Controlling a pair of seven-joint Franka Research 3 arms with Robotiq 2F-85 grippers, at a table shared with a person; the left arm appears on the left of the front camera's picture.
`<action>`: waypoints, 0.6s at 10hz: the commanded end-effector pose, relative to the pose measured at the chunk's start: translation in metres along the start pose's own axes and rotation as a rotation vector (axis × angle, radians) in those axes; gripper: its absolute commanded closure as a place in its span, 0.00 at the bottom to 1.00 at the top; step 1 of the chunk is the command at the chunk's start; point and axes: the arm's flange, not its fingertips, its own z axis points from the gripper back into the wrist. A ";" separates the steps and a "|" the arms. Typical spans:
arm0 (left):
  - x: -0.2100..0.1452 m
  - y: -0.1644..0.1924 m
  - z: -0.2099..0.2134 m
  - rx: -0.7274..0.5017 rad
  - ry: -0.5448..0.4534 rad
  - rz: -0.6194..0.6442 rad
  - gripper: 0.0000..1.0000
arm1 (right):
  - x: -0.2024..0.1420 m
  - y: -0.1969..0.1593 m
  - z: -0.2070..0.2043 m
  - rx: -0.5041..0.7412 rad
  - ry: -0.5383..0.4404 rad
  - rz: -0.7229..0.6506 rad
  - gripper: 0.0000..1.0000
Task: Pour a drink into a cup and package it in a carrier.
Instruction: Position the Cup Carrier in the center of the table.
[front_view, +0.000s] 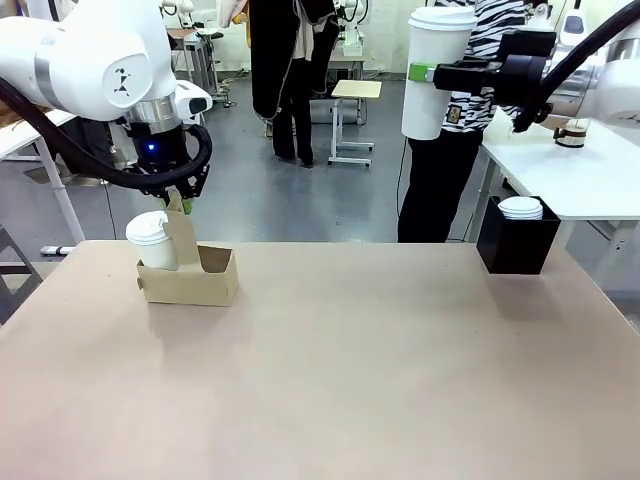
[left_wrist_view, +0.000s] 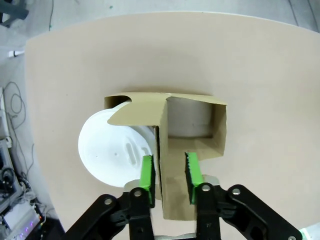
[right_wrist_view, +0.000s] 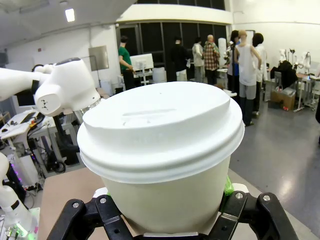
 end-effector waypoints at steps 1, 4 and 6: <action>0.008 0.002 -0.001 -0.008 0.022 0.036 1.00 | 0.005 -0.001 -0.004 -0.012 -0.002 0.005 0.20; 0.012 0.007 -0.004 -0.012 0.053 0.074 1.00 | 0.005 -0.001 -0.004 -0.012 -0.002 0.005 0.20; 0.007 0.006 -0.007 0.000 0.009 0.032 1.00 | 0.005 -0.001 -0.004 -0.012 -0.002 0.005 0.20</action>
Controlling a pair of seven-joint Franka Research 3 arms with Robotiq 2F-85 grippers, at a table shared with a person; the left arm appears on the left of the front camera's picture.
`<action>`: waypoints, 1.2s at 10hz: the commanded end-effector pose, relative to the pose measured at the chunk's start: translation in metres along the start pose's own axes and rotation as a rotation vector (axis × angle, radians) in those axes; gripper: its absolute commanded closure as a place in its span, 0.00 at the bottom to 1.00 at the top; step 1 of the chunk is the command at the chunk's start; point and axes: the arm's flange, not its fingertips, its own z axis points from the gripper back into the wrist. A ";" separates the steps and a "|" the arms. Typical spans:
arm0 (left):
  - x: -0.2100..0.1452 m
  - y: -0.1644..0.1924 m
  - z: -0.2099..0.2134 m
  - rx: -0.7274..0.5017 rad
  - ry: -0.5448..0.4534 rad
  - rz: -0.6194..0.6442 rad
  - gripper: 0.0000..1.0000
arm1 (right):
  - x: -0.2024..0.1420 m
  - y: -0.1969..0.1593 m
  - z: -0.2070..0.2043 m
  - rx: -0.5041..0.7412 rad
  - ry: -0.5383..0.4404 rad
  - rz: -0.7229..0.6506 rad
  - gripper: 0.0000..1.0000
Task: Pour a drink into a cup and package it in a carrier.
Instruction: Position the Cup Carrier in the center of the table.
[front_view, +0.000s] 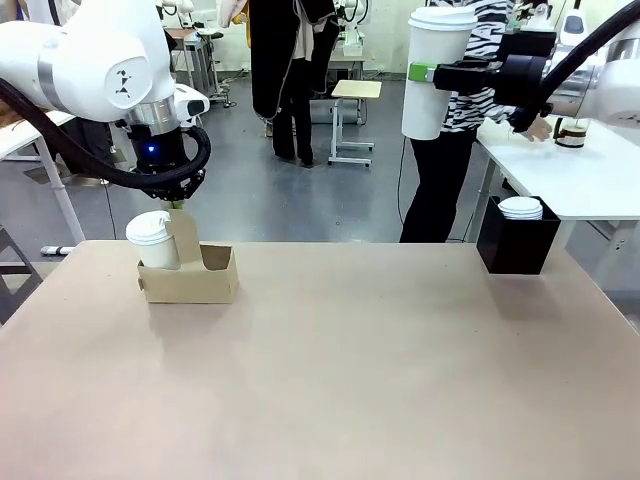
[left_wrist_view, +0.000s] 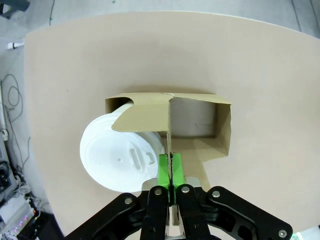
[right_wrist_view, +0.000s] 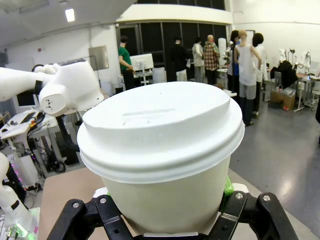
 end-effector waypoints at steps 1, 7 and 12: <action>0.000 0.000 0.000 0.001 -0.009 -0.008 1.00 | 0.005 -0.001 -0.004 -0.011 -0.002 0.005 0.20; -0.032 -0.039 0.073 0.021 -0.036 0.053 0.98 | 0.005 -0.001 -0.004 -0.011 -0.002 0.005 0.20; -0.111 -0.140 0.122 0.008 -0.061 0.036 0.98 | 0.005 -0.001 -0.004 -0.011 -0.002 0.005 0.20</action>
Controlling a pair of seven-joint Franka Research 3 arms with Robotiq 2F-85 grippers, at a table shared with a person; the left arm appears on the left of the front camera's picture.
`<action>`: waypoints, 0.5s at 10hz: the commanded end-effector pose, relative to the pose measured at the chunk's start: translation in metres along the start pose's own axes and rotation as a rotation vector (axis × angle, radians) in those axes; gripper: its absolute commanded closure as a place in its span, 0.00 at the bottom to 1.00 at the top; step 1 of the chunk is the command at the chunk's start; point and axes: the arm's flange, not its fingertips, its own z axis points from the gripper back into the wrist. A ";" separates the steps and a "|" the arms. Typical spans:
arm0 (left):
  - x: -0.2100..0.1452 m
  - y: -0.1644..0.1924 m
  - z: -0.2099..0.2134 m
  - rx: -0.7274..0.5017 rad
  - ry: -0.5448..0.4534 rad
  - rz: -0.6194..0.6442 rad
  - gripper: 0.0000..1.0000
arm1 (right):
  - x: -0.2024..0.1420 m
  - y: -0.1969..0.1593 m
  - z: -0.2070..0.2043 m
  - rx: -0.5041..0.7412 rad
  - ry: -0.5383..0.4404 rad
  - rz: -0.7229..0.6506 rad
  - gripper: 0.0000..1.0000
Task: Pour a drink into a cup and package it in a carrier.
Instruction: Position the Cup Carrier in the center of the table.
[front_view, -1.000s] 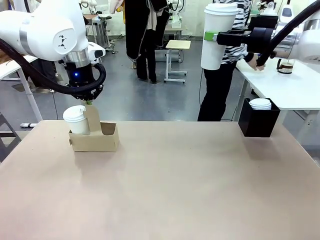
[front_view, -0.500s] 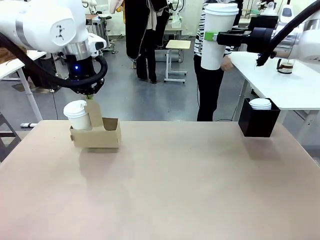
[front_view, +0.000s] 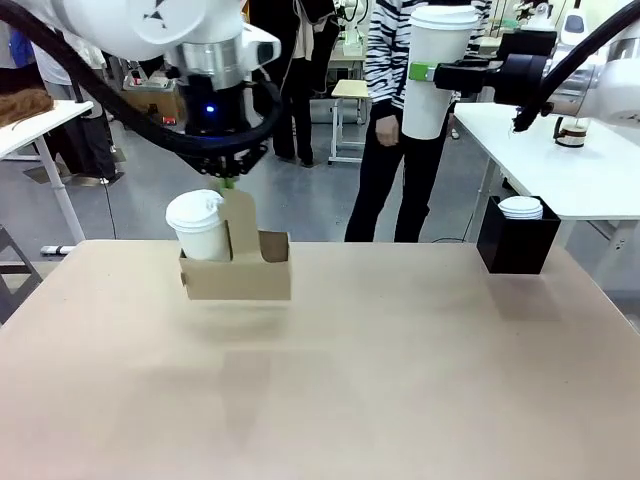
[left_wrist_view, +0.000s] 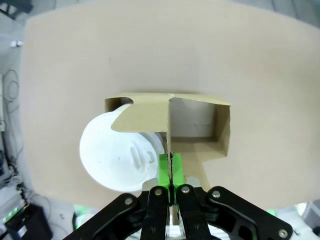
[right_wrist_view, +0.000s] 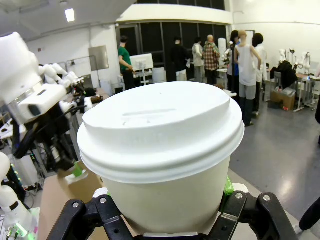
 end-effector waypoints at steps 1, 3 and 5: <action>-0.013 -0.022 -0.004 0.004 0.019 0.029 0.98 | 0.005 -0.001 -0.004 -0.011 -0.002 0.004 0.20; -0.031 -0.054 -0.018 -0.012 0.037 0.059 0.98 | 0.005 -0.001 -0.004 -0.011 -0.002 0.004 0.20; -0.038 -0.077 -0.039 -0.026 0.052 0.056 0.98 | 0.005 -0.001 -0.004 -0.011 -0.002 0.004 0.20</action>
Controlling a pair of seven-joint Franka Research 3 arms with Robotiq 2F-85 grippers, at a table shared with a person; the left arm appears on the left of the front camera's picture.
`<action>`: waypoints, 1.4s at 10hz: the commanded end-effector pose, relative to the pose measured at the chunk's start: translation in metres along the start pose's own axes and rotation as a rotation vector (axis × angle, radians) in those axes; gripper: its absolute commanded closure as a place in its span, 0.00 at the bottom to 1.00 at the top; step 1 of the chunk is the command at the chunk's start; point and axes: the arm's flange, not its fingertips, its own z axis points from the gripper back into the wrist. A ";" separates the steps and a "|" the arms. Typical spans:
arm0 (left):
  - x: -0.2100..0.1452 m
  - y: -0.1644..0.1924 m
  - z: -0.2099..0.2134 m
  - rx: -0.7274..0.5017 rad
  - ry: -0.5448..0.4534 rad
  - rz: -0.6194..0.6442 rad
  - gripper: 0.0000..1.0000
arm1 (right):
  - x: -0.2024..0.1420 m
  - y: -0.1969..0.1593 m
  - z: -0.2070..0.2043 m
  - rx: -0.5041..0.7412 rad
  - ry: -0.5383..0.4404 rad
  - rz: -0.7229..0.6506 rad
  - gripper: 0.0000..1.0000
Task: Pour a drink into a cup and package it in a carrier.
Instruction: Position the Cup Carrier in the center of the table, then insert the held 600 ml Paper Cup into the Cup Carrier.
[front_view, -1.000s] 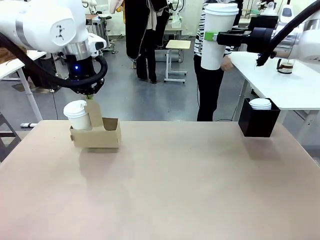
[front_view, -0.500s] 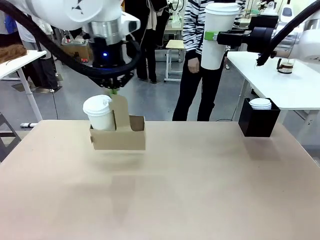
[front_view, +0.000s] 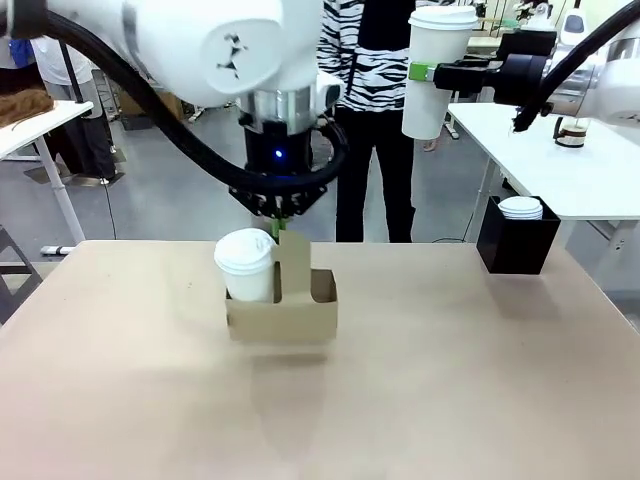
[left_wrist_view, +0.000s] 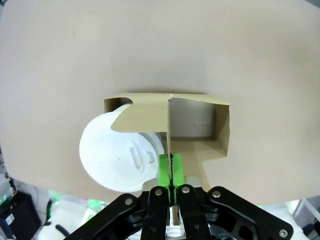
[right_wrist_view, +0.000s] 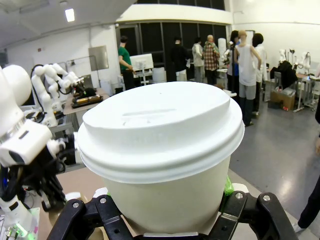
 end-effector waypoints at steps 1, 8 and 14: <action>0.003 -0.015 -0.018 -0.030 -0.001 0.044 0.98 | 0.005 -0.001 -0.004 -0.011 -0.002 0.004 0.20; -0.015 -0.052 -0.059 0.044 0.065 0.013 0.98 | 0.005 -0.001 -0.004 -0.011 -0.002 0.004 0.20; -0.013 -0.049 -0.047 -0.025 0.042 -0.008 0.39 | 0.005 -0.001 -0.004 -0.011 -0.002 0.004 0.20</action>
